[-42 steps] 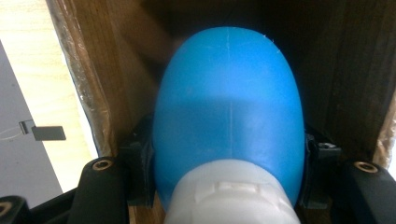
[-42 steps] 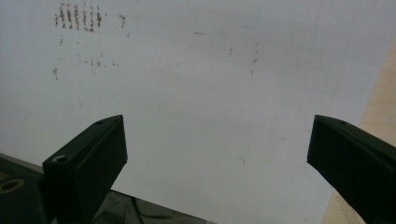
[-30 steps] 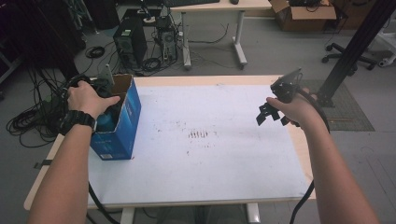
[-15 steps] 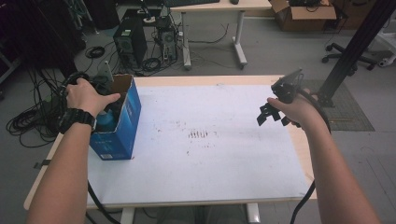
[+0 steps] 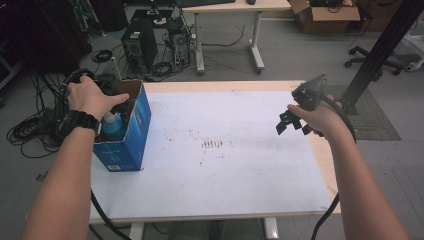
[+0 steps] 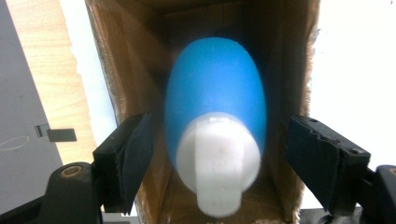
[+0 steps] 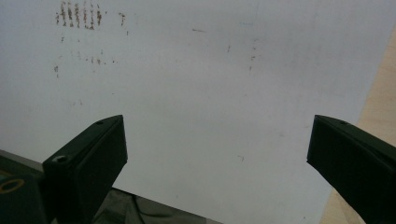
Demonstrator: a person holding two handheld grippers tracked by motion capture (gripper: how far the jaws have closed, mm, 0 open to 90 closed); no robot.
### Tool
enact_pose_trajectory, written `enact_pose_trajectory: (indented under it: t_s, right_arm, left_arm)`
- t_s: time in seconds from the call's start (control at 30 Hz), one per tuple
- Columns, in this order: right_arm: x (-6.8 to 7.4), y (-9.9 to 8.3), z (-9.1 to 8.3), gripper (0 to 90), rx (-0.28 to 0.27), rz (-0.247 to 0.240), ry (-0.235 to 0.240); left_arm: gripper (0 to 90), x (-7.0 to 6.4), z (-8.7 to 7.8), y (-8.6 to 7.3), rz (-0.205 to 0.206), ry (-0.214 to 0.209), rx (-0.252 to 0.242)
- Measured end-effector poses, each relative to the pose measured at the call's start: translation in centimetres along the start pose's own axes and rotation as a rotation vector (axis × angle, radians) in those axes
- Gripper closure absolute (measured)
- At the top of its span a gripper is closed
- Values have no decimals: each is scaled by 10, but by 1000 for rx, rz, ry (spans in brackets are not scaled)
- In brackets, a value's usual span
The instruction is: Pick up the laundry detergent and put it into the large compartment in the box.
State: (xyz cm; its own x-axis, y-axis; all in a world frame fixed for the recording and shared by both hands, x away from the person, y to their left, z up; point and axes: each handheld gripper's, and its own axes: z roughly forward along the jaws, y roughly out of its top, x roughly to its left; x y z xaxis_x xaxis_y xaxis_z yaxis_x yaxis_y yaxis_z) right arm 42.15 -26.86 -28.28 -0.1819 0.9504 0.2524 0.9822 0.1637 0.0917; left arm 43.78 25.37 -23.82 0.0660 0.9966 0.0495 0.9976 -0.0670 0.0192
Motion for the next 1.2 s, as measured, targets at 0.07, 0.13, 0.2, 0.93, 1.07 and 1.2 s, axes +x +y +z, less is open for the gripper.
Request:
enact_pose_trajectory:
  t_s: [0.07, 0.13, 0.2, 0.93, 1.07, 1.2]
  right_arm:
    - [-1, -1, 0, 50, -1, -2, 0]
    - [-1, -1, -1, 50, -5, -5, 2]
    - [-1, -1, -1, 50, -5, -5, 2]
    - [-2, -5, -3, 50, -3, -2, 4]
    - [-4, -7, -3, 50, -7, -1, 5]
    - [-3, -7, -5, 50, -10, -1, 7]
  left_arm:
    - [220, -1, -3, 0, 5, -2, -3]
    - [212, -3, -7, -1, 8, -3, -9]
    - [200, -5, -11, -1, 9, 2, -17]
    - [74, -73, -35, 2, 159, -20, -72]
    - [50, -94, -32, 2, 203, -30, -78]
    - [48, -115, -27, -1, 241, -34, -80]
